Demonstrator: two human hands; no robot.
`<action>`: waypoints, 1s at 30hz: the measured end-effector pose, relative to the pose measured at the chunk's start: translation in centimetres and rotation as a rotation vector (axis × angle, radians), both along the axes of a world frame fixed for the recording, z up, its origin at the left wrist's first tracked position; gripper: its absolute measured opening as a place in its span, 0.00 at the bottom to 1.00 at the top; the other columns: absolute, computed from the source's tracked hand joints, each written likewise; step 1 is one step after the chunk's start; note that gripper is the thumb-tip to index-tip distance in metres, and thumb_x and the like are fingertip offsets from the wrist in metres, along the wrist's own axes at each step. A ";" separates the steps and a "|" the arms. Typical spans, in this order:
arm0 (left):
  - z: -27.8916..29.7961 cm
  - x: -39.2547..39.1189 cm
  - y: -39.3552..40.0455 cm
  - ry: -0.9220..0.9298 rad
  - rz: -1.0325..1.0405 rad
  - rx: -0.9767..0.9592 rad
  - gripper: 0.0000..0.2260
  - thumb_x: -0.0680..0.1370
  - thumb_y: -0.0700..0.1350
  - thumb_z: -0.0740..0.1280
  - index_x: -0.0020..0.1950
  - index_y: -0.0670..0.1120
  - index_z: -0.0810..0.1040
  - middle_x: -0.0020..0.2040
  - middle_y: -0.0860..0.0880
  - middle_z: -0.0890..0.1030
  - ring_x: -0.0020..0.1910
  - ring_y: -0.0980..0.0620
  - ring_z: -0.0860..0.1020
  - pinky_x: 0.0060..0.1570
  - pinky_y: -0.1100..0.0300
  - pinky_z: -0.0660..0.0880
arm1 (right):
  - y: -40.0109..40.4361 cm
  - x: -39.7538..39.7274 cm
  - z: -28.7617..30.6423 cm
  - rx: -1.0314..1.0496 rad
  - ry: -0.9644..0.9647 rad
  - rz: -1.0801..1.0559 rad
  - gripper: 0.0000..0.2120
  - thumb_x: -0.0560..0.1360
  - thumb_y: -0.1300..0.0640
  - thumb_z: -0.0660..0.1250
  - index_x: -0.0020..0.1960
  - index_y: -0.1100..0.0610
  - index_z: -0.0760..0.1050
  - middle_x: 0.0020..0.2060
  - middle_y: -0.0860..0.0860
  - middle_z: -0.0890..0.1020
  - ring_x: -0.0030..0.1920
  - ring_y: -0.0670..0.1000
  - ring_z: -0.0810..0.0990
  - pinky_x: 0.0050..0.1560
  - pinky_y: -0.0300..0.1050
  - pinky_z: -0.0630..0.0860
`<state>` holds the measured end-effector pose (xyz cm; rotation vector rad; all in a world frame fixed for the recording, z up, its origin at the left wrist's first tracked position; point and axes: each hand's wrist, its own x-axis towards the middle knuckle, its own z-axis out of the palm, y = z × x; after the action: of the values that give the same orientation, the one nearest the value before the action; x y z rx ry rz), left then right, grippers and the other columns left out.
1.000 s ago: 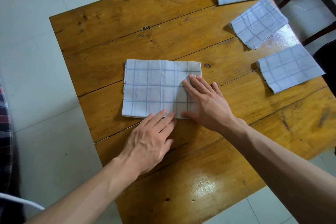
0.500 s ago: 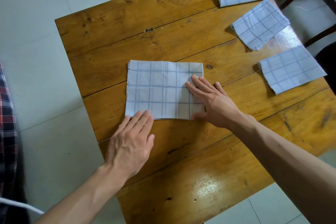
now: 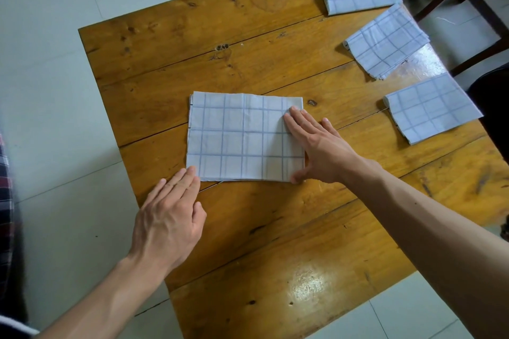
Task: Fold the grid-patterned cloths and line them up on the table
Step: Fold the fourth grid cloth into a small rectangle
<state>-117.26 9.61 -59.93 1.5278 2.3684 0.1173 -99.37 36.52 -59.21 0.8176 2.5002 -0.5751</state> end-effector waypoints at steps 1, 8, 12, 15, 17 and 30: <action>0.1 -0.1 0.1 -0.002 0.006 0.002 0.24 0.77 0.48 0.59 0.72 0.41 0.72 0.72 0.45 0.71 0.72 0.47 0.71 0.70 0.47 0.68 | 0.2 -0.2 0.1 0.007 -0.016 0.005 0.65 0.63 0.39 0.78 0.79 0.51 0.33 0.78 0.47 0.34 0.77 0.48 0.33 0.77 0.57 0.36; 1.0 -0.1 2.0 0.059 0.085 -0.035 0.13 0.74 0.46 0.71 0.57 0.44 0.80 0.60 0.46 0.81 0.60 0.45 0.78 0.52 0.49 0.75 | 0.9 -1.1 0.0 0.061 -0.085 -0.015 0.73 0.56 0.33 0.78 0.77 0.53 0.27 0.77 0.50 0.30 0.76 0.52 0.28 0.76 0.62 0.34; 1.0 0.5 5.0 0.073 0.060 0.053 0.11 0.74 0.51 0.70 0.51 0.45 0.79 0.53 0.47 0.79 0.53 0.47 0.76 0.48 0.52 0.74 | 0.5 -1.0 0.4 0.008 -0.057 -0.048 0.69 0.60 0.33 0.77 0.78 0.52 0.30 0.77 0.50 0.31 0.75 0.52 0.27 0.75 0.60 0.32; 0.2 1.6 7.2 -0.012 0.013 0.157 0.13 0.75 0.50 0.71 0.54 0.44 0.80 0.57 0.45 0.79 0.56 0.46 0.76 0.53 0.51 0.77 | -0.9 -1.4 0.6 0.087 0.118 -0.089 0.55 0.68 0.32 0.70 0.80 0.55 0.43 0.79 0.53 0.40 0.78 0.53 0.33 0.77 0.57 0.36; -0.4 2.4 8.3 -0.038 0.006 0.180 0.14 0.74 0.51 0.71 0.55 0.44 0.80 0.59 0.45 0.78 0.58 0.45 0.75 0.55 0.50 0.77 | -2.9 -2.1 0.4 0.156 0.245 -0.082 0.45 0.74 0.37 0.67 0.80 0.57 0.51 0.80 0.54 0.49 0.79 0.53 0.42 0.79 0.54 0.43; -1.3 0.5 7.9 -0.093 -0.067 0.192 0.18 0.69 0.48 0.78 0.56 0.49 0.79 0.61 0.49 0.77 0.58 0.47 0.73 0.54 0.51 0.76 | -5.2 -2.4 -0.3 -0.021 0.239 -0.099 0.52 0.68 0.44 0.77 0.80 0.50 0.48 0.80 0.46 0.48 0.79 0.46 0.44 0.79 0.49 0.50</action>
<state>-116.73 17.50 -61.21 1.6476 2.2858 0.4015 -101.76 31.35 -59.49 0.9169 2.6731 -0.7719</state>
